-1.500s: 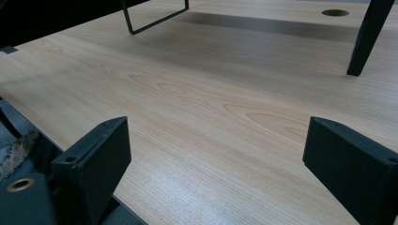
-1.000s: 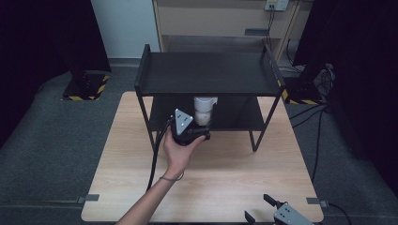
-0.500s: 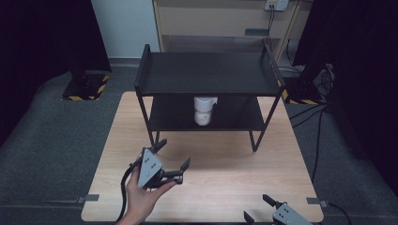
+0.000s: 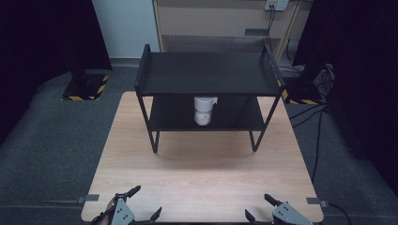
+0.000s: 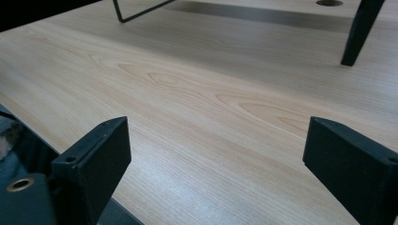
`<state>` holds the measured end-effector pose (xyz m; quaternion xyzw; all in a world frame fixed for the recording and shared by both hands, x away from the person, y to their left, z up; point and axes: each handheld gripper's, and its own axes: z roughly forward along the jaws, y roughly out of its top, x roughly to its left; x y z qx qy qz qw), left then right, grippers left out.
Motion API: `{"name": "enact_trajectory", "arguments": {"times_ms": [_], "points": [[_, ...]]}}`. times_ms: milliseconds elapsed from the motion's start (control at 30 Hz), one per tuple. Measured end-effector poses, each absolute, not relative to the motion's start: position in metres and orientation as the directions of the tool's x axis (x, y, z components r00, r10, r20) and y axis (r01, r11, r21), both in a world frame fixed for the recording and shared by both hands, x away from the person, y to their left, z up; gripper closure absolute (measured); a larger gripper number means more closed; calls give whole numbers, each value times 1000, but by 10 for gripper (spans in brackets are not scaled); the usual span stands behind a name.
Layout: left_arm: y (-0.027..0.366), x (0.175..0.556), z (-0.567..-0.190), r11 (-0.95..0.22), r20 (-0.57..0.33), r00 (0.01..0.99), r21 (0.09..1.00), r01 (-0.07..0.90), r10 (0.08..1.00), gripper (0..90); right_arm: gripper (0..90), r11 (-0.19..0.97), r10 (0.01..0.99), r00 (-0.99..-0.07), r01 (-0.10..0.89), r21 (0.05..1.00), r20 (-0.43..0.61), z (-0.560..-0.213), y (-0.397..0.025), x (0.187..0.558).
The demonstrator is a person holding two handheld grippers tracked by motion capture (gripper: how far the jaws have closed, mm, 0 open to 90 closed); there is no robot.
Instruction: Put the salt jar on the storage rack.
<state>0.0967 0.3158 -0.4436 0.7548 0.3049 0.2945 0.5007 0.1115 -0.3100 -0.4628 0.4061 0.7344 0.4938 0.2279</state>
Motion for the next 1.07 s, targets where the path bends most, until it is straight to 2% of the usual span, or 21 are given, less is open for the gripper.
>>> {"name": "enact_trajectory", "arguments": {"times_ms": [67,233,533,1067], "points": [[318,99,-440,-322,102,648,918,230,755,61,80,187,829,-556,379,907,62,-462,-309,112],[321,108,-435,-339,65,638,886,317,767,61,80,195,846,-531,395,898,50,-462,-306,112],[330,119,-434,-339,38,624,865,371,781,74,80,196,857,-514,412,890,49,-464,-307,115],[324,129,-436,-351,8,643,843,407,766,74,80,194,853,-520,410,891,53,-464,-309,116]]}}
